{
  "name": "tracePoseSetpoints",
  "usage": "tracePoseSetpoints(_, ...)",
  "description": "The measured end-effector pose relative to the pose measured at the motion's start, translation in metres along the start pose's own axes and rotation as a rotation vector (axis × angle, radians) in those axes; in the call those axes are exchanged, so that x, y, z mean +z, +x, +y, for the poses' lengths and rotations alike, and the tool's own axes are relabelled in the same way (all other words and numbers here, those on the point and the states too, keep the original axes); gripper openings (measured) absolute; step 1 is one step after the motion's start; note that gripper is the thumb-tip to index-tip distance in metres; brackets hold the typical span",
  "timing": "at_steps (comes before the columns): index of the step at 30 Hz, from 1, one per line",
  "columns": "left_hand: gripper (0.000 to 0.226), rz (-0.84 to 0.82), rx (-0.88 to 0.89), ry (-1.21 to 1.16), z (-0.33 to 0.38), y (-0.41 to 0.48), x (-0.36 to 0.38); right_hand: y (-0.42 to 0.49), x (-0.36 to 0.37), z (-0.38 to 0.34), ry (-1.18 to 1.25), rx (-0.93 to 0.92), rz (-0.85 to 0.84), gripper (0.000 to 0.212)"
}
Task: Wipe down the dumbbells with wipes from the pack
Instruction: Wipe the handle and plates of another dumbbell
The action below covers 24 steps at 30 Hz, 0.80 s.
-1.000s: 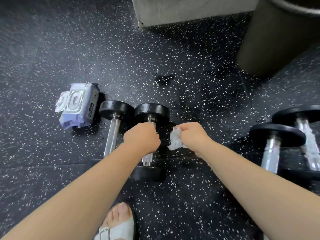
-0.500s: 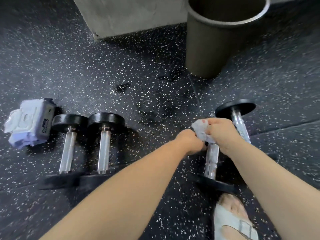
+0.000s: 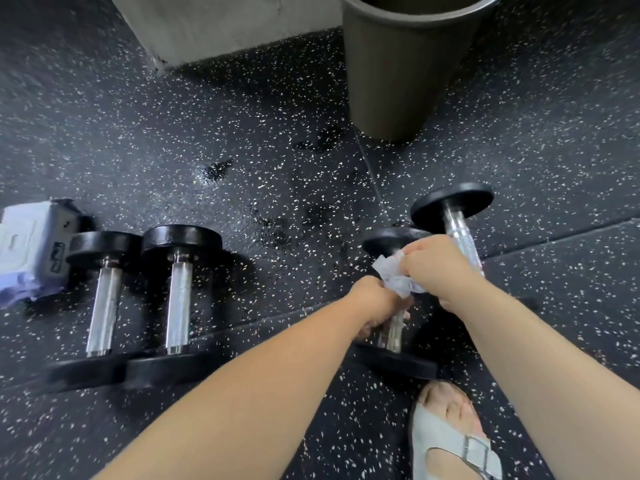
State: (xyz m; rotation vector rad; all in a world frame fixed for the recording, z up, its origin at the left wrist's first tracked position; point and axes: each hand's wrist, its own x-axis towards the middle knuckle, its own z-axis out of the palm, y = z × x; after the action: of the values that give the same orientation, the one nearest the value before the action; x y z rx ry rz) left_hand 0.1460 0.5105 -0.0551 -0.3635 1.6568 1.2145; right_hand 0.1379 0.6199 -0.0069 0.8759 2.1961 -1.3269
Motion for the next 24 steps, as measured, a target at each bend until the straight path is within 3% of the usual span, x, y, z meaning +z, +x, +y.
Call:
tracePoseSetpoints(5, 0.078, 0.052, -0.010, -0.020, -0.008, -0.009, -0.031, -0.005, 0.020, -0.009, 0.017, 0.014, -0.019, 0.049)
tracePoseSetpoints(11, 0.019, 0.165, -0.001, 0.035, -0.009, -0.030, -0.094, -0.006, 0.047, -0.020, 0.106, 0.023, -0.095, 0.039)
tracePoseSetpoints(16, 0.020, 0.159, -0.003, -0.088, -0.021, -0.034, -0.135, -0.007, 0.071, -0.026, 0.168, 0.079, -0.083, 0.034)
tracePoseSetpoints(19, 0.023, 0.109, 0.010, -0.134, -0.026, -0.034, -0.141, -0.011, 0.084, -0.031, 0.247, 0.088, -0.040, 0.014)
tracePoseSetpoints(22, 0.023, 0.085, 0.023, -0.087, -0.026, -0.038, -0.147, -0.019, 0.099, -0.042, 0.273, -0.035, 0.033, 0.026)
tracePoseSetpoints(24, 0.018, 0.091, 0.051, -0.004, -0.024, -0.043, -0.155, -0.023, 0.110, -0.046, 0.259, -0.147, 0.102, 0.022)
